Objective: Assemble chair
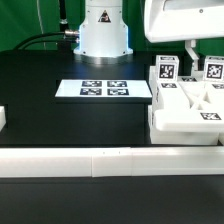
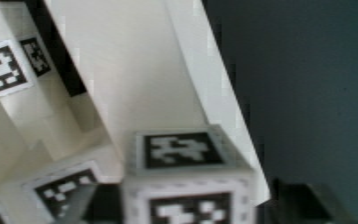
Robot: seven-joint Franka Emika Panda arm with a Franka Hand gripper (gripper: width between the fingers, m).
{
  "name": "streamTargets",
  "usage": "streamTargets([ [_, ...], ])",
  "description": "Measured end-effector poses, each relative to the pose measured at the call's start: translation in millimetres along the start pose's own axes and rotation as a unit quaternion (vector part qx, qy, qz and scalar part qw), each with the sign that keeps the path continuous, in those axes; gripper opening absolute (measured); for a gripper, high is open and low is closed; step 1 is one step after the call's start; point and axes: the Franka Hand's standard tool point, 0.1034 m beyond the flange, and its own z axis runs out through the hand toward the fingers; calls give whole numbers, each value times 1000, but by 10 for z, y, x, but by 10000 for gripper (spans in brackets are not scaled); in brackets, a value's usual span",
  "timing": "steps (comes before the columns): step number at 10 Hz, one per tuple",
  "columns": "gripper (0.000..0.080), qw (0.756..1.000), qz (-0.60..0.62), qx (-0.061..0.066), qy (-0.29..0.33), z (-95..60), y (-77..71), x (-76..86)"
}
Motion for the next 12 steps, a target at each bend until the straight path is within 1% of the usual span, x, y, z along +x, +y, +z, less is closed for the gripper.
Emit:
streamTargets([
  [1,284,1000,0,0,0,0,-1,0],
  [3,284,1000,6,1,1,0,9,7],
  [5,284,999,32,7,13,-4,26,12],
  [6,284,996,88,12,17,-2,14,5],
  [8,284,982,186,19,25,0,-39,-12],
  [10,284,959,278,38,38,-1,-29,29],
  [11,284,948,315,41,35,-2,-21,32],
  [12,284,928,368,45,30,-1,-16,32],
])
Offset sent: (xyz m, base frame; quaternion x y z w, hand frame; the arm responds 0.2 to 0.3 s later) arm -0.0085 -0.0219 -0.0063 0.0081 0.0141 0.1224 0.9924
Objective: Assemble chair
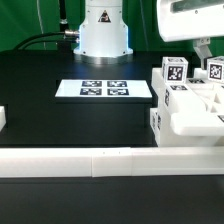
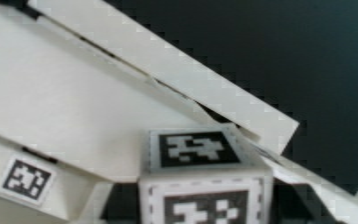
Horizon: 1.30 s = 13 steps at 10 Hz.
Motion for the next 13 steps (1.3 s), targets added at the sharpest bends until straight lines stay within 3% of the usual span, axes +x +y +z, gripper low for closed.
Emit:
streamTargets([
  [3,284,992,123,8,-9,1,9,3],
  [7,284,950,313,13,-20,7,8,-19],
  [10,305,953,303,15,-22,10,8,-16],
  [11,497,954,300,16,-22,-1,-12,-15],
  [12,497,955,294,20,-22,-4,-31,-34],
  [13,620,969,247,20,-21,3,-25,-32],
])
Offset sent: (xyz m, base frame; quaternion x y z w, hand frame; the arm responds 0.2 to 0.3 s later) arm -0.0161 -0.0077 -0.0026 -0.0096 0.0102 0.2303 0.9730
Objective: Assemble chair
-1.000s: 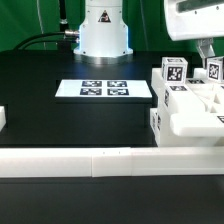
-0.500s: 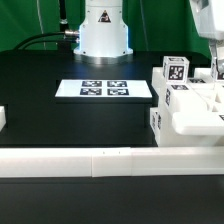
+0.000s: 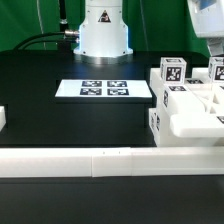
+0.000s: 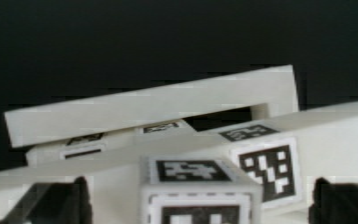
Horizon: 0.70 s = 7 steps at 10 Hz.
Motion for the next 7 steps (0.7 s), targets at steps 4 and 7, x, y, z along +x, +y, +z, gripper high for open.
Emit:
streamTargets([
  [4,647,976,-217,-38,-5,-16,22,14],
  [7,649,922,-381,-70,-4,-39,30,-9],
])
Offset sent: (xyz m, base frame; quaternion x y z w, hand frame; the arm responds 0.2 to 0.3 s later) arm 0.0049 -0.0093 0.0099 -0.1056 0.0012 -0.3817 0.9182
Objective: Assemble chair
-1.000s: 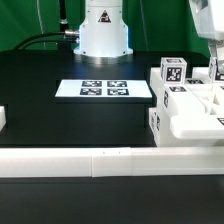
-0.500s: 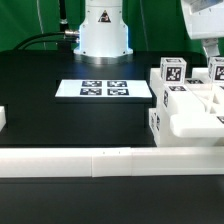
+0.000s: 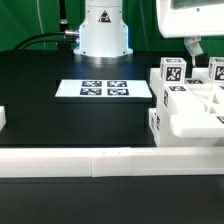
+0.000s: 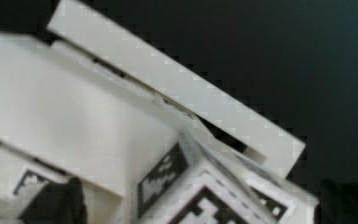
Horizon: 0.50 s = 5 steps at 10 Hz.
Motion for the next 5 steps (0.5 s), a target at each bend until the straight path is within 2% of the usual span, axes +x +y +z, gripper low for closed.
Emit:
streamTargets([
  [1,649,999,-43,-15,-7,-10,1,-20],
  [5,649,986,-169,-12,-6,-6,-2,-5],
])
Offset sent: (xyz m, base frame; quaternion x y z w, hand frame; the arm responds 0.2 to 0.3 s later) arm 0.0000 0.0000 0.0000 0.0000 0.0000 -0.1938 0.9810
